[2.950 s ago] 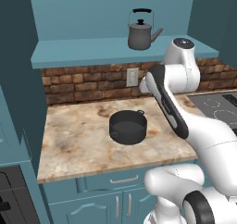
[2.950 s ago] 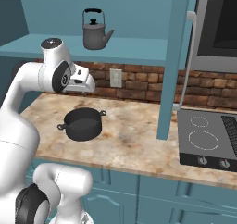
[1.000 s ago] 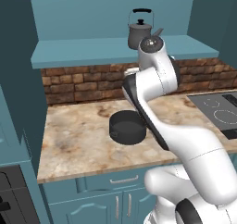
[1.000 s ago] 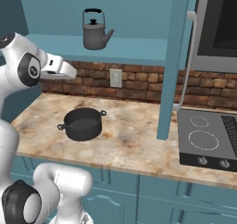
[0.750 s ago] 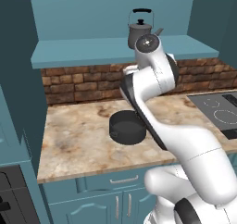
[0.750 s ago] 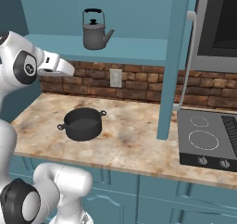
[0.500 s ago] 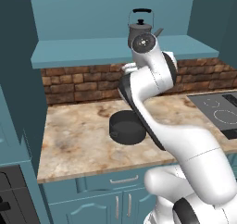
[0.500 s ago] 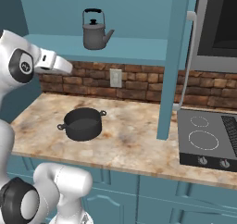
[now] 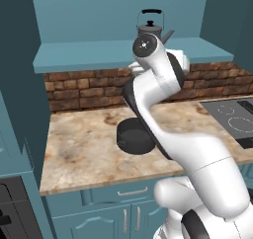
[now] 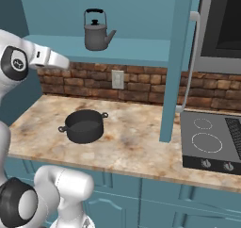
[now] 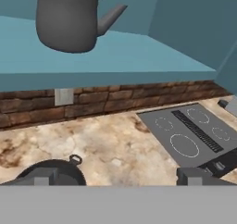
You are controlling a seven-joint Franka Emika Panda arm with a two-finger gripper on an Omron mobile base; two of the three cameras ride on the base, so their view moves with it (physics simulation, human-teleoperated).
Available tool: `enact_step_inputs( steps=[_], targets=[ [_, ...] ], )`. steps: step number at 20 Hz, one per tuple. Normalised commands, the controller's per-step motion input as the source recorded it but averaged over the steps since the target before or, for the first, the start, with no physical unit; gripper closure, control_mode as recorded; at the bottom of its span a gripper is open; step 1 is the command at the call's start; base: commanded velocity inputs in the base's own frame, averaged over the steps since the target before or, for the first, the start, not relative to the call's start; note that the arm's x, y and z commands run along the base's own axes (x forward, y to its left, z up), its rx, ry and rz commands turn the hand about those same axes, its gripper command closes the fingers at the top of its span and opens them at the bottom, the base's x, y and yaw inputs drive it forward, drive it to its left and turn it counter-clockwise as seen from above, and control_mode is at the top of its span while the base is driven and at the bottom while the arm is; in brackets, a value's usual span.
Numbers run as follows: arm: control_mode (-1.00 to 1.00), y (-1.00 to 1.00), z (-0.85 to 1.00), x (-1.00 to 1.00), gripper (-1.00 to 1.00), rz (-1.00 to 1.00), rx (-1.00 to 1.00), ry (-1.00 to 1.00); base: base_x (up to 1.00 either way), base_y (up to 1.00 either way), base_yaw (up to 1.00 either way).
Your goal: Pick the kettle from the cabinet and place it on a stove burner. Then pick the pot from the counter and place it on another stove burner. Finally, turn both burners on.
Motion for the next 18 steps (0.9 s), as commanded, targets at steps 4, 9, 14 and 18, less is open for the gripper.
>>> enact_step_inputs(
  steps=[4,9,14,18],
  targets=[
    [-1.00,0.00,0.21,0.00,-1.00,-0.07,-0.05,-0.06,0.00,0.00,0.00],
    [-1.00,0.00,0.21,0.00,-1.00,-0.06,-0.05,-0.07,0.00,0.00,0.00],
    [-1.00,0.00,0.23,0.00,-1.00,-0.06,-0.04,-0.05,0.00,0.00,0.00],
    [-1.00,0.00,0.23,0.04,-1.00,-0.07,-0.03,-0.03,0.00,0.00,0.00]
  ],
)
